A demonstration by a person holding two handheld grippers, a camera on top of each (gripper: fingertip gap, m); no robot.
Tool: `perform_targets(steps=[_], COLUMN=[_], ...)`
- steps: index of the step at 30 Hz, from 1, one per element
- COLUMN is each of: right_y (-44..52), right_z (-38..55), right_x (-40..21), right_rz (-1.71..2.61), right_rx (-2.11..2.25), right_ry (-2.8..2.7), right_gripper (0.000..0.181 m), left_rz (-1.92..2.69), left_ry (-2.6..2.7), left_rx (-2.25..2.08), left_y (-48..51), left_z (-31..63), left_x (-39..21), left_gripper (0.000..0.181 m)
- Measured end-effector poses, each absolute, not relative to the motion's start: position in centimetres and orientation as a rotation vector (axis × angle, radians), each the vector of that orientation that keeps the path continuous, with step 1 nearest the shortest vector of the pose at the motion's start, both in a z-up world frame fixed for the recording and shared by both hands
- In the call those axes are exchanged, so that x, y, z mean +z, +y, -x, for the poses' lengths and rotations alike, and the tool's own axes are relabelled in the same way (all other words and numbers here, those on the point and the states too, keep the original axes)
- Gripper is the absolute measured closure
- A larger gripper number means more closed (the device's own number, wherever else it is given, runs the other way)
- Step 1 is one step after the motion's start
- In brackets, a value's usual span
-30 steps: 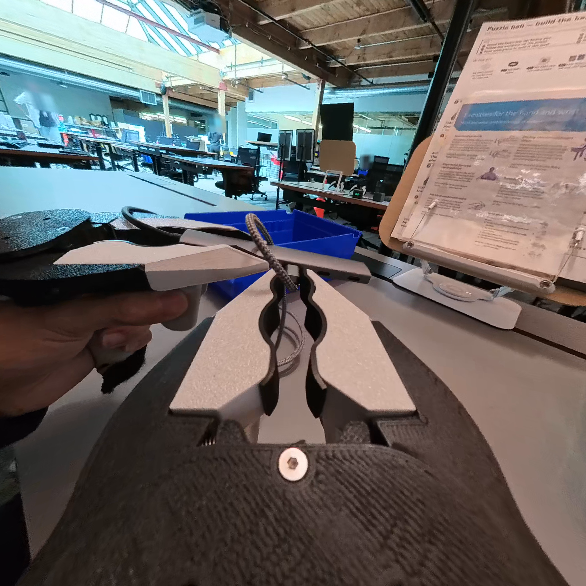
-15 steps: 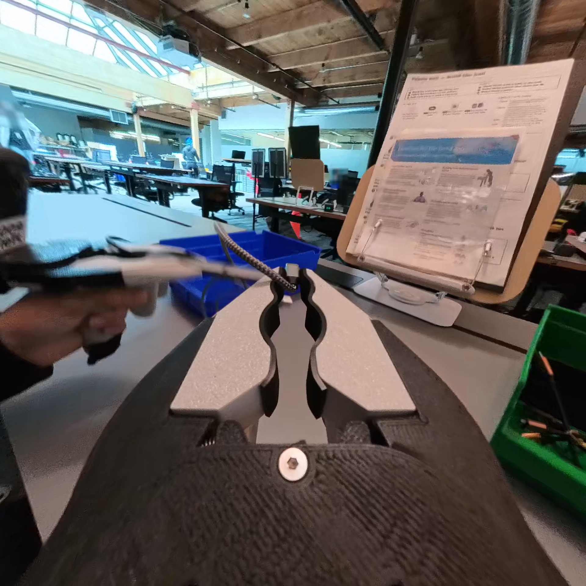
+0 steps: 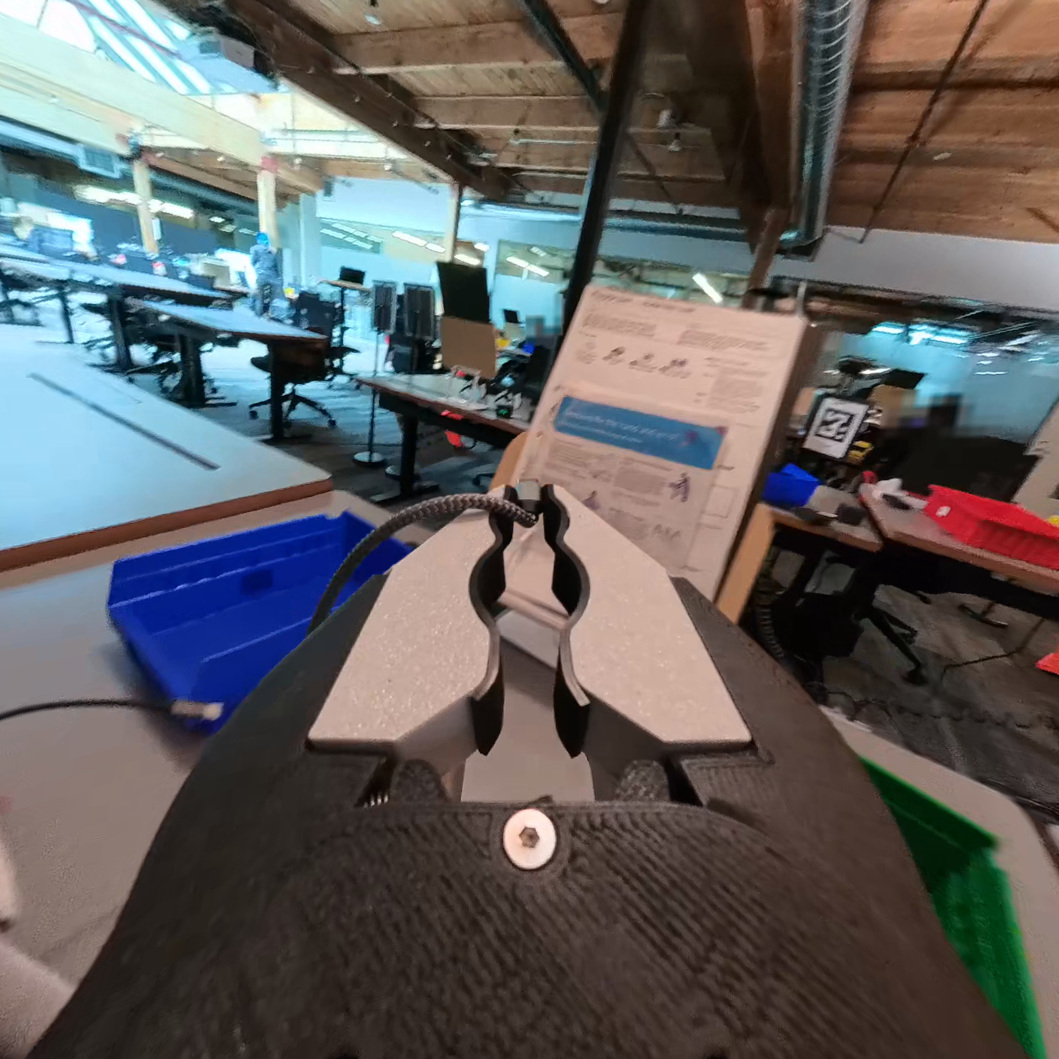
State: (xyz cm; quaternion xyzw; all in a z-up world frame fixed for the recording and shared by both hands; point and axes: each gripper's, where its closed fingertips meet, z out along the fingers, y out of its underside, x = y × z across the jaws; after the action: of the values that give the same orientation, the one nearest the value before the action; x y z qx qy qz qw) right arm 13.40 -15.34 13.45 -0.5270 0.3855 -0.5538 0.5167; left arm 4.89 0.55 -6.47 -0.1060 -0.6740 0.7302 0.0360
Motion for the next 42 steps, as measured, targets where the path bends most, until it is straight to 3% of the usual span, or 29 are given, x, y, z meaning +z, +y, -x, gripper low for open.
perform_targets(steps=[8,14,19,29,36,42], right_y=[-29.6,-35.4,-38.5,-37.3,-39.4,-42.4], right_z=[-11.6,-13.2,-15.0,-16.0,-16.1,-12.3], right_x=[21.4,21.4,13.4,-11.6,-17.9,-18.1], right_rz=[1.105,1.209,1.432,2.292,2.516,3.014], right_rx=[-1.583,-1.513,-1.4,-1.008,-0.891,-0.65], right_ry=[1.116,1.199,1.364,1.631,1.847,1.698], right_gripper=[0.173,0.173,0.173,0.173,0.172,0.134], left_rz=[0.282,0.261,0.265,0.272,0.255,0.221], left_ry=[-2.075,-2.088,-2.111,-2.118,-2.134,-2.127], left_rx=[2.282,2.214,2.176,2.126,2.094,2.089], left_y=[1.2,0.5,0.1,-0.3,-0.5,-0.4], left_z=[-6.1,-6.1,-6.0,-5.7,-5.9,-6.5], left_x=[-6.5,-7.8,-8.6,-9.6,-10.5,-10.9], left_gripper=[0.161,0.161,0.16,0.16,0.16,0.16])
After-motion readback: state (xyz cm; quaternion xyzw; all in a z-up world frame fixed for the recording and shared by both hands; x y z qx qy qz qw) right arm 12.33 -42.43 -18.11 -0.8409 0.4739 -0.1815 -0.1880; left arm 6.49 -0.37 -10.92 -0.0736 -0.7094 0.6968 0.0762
